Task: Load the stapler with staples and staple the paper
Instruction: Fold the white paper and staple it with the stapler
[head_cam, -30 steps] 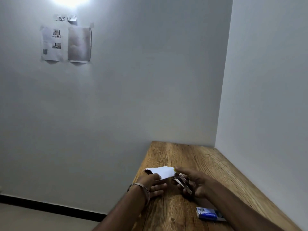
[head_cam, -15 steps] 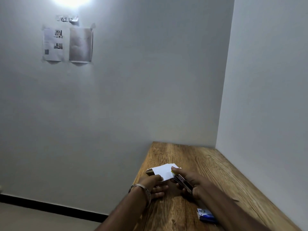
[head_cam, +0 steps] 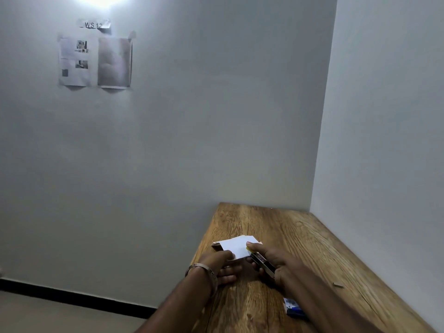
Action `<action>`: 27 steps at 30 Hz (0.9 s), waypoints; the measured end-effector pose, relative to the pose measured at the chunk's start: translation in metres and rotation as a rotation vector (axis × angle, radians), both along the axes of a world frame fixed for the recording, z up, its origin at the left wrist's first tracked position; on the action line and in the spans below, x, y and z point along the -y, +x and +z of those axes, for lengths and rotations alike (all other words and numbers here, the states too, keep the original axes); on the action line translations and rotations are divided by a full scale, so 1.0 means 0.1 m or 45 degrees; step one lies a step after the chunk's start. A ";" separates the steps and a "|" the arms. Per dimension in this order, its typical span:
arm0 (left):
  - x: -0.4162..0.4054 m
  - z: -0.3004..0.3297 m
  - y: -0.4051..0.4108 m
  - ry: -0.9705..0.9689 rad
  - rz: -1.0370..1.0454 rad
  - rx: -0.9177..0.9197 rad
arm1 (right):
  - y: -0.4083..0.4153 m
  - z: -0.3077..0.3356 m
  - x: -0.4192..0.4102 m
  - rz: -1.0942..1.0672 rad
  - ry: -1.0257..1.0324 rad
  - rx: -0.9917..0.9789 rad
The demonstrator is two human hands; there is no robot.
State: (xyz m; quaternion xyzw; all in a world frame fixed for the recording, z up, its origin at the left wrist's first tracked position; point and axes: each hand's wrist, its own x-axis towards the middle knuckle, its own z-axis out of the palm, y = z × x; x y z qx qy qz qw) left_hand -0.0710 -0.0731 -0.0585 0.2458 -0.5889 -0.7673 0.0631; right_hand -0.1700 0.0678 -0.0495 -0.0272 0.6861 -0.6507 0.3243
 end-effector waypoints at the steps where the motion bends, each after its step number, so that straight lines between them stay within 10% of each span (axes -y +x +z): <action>1: 0.00 -0.01 -0.01 0.000 0.004 -0.002 | 0.01 0.00 -0.01 0.014 -0.013 0.001; 19: 0.06 -0.07 -0.04 0.028 0.014 -0.048 | -0.04 0.12 -0.55 0.127 0.021 -0.136; 27: 0.06 -0.06 -0.03 0.008 0.034 -0.048 | -0.02 0.15 -0.97 0.128 0.577 -0.980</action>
